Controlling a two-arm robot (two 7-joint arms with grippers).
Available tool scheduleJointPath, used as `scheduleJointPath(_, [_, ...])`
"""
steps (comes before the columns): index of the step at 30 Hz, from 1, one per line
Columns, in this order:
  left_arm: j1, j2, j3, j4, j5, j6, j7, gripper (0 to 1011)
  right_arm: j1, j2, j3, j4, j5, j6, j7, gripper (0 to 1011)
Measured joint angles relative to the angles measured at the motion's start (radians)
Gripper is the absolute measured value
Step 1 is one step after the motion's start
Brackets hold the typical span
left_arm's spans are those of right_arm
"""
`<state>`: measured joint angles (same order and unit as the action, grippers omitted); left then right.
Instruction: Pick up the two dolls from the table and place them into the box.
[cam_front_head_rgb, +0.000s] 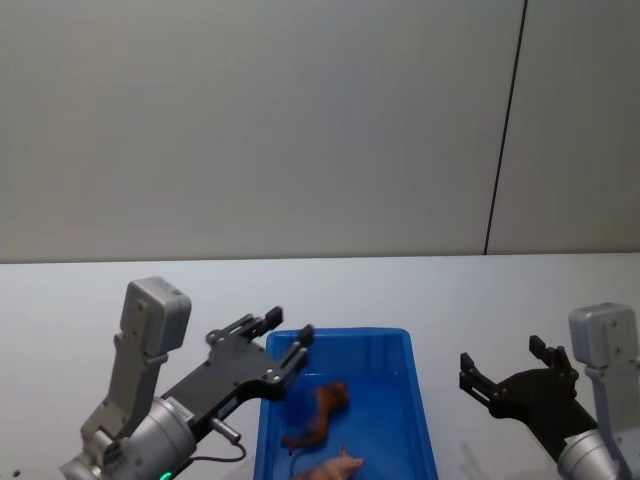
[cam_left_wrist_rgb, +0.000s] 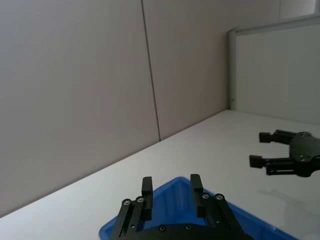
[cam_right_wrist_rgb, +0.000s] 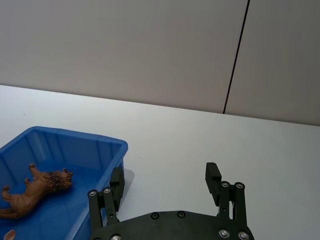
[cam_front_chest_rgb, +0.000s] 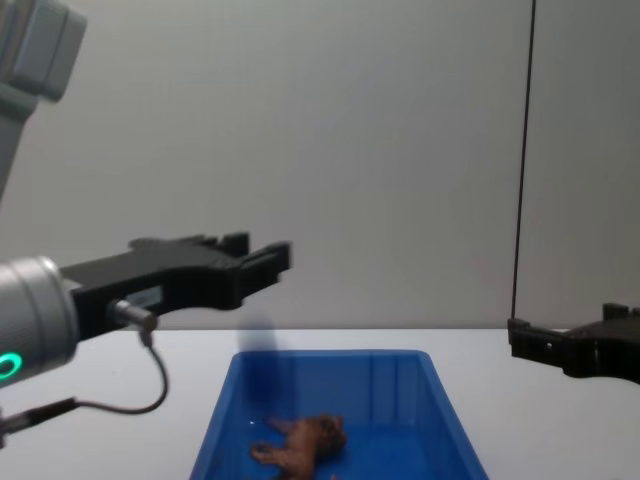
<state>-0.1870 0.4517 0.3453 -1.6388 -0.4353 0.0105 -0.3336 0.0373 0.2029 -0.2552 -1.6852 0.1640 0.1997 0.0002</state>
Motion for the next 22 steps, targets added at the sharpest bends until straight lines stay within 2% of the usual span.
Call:
scheduleJointPath(1, [-0.007, -0.007, 0.003, 0.005, -0.002, -0.010, -0.017, 475, 0.000, 0.000, 0.000, 0.000, 0.000, 0.000, 0.000, 1001])
scheduleJointPath(2, [-0.010, -0.010, 0.004, 0.007, -0.003, -0.013, -0.024, 475, 0.000, 0.000, 0.000, 0.000, 0.000, 0.000, 0.000, 1001])
scheduleJointPath(4, [-0.015, -0.016, 0.006, 0.010, -0.004, -0.021, -0.037, 580, 0.000, 0.000, 0.000, 0.000, 0.000, 0.000, 0.000, 1001])
scheduleJointPath(7, [-0.027, -0.028, 0.010, 0.018, -0.006, -0.035, -0.062, 646, 0.000, 0.000, 0.000, 0.000, 0.000, 0.000, 0.000, 1001])
scheduleJointPath(8, [-0.029, -0.030, 0.011, 0.019, -0.007, -0.037, -0.067, 707, 0.000, 0.000, 0.000, 0.000, 0.000, 0.000, 0.000, 1001])
scheduleJointPath(11, [-0.036, -0.037, 0.014, 0.024, -0.009, -0.046, -0.082, 763, 0.000, 0.000, 0.000, 0.000, 0.000, 0.000, 0.000, 1001])
scheduleJointPath(14, [-0.041, -0.042, 0.015, 0.027, -0.010, -0.052, -0.093, 896, 0.000, 0.000, 0.000, 0.000, 0.000, 0.000, 0.000, 1001])
scheduleJointPath(19, [-0.046, -0.048, 0.017, 0.031, -0.012, -0.059, -0.105, 1000, 0.000, 0.000, 0.000, 0.000, 0.000, 0.000, 0.000, 1001])
scheduleJointPath(22, [-0.049, -0.051, 0.019, 0.033, -0.012, -0.063, -0.113, 1001, 0.000, 0.000, 0.000, 0.000, 0.000, 0.000, 0.000, 1001])
